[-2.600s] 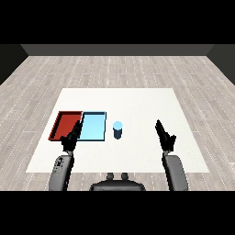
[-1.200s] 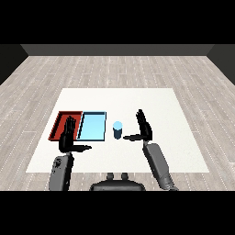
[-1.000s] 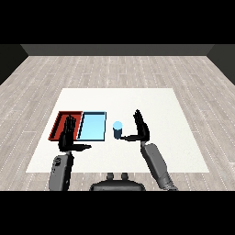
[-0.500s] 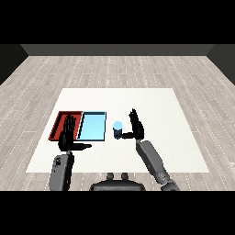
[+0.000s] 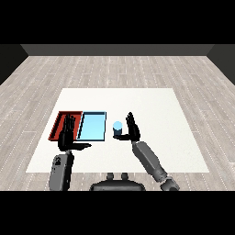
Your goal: Pick the blue can and put it in the blue box
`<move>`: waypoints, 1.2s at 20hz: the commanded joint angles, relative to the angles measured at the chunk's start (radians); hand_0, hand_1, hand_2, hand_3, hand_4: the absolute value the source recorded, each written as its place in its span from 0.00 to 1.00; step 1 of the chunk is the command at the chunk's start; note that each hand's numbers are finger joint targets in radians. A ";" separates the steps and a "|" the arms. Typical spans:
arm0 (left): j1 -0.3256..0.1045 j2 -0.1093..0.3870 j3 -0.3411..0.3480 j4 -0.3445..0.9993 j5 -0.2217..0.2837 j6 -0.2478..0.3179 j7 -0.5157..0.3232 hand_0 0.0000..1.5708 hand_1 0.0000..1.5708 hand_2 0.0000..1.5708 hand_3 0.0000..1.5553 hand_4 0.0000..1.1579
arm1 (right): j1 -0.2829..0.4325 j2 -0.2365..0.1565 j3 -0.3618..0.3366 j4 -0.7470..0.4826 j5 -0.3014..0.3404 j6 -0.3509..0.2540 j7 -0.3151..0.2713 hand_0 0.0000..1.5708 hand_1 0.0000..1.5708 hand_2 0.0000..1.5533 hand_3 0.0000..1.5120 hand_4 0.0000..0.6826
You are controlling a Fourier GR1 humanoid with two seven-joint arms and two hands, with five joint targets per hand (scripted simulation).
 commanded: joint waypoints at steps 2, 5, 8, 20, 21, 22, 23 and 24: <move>0.014 0.014 0.015 -0.027 0.035 -0.024 0.026 0.00 0.00 0.00 0.00 0.00 | 0.032 0.000 0.046 0.027 -0.019 -0.005 -0.041 0.00 0.00 0.00 0.00 0.00; -0.028 0.014 0.022 0.002 0.013 0.003 0.019 0.00 0.00 0.00 0.00 0.00 | -0.075 0.000 0.067 0.198 -0.132 0.008 -0.135 0.00 0.00 0.00 0.00 0.00; -0.001 0.002 0.008 -0.010 0.007 0.004 0.018 0.00 0.00 0.00 0.00 0.00 | -0.143 0.000 0.108 0.303 -0.213 0.013 -0.176 0.00 0.00 0.00 0.00 0.00; -0.012 -0.015 -0.004 -0.038 0.002 0.034 0.065 0.00 0.00 0.00 0.00 0.00 | -0.219 0.000 0.192 0.371 -0.352 0.030 -0.185 0.00 0.00 0.00 0.00 0.00; 0.002 0.016 0.033 0.003 0.039 -0.021 0.008 0.00 0.00 0.00 0.00 0.00 | -0.232 0.000 0.262 0.410 -0.427 -0.004 -0.236 0.00 0.00 0.00 0.00 0.00; -0.028 -0.035 -0.012 0.043 -0.022 0.035 -0.024 0.00 0.00 0.00 0.00 0.00 | -0.261 0.000 0.116 0.425 -0.311 0.075 -0.155 0.00 0.00 0.00 0.00 0.00; -0.003 -0.024 -0.027 -0.047 0.008 0.017 0.063 0.00 0.00 0.00 0.00 0.00 | -0.282 0.000 0.226 0.431 -0.430 0.019 -0.184 0.00 0.00 0.00 0.00 0.00; -0.012 0.009 0.019 0.001 0.049 -0.028 0.026 0.00 0.00 0.00 0.00 0.00 | -0.233 0.000 0.215 0.391 -0.375 0.027 -0.188 0.00 0.00 0.00 0.00 0.00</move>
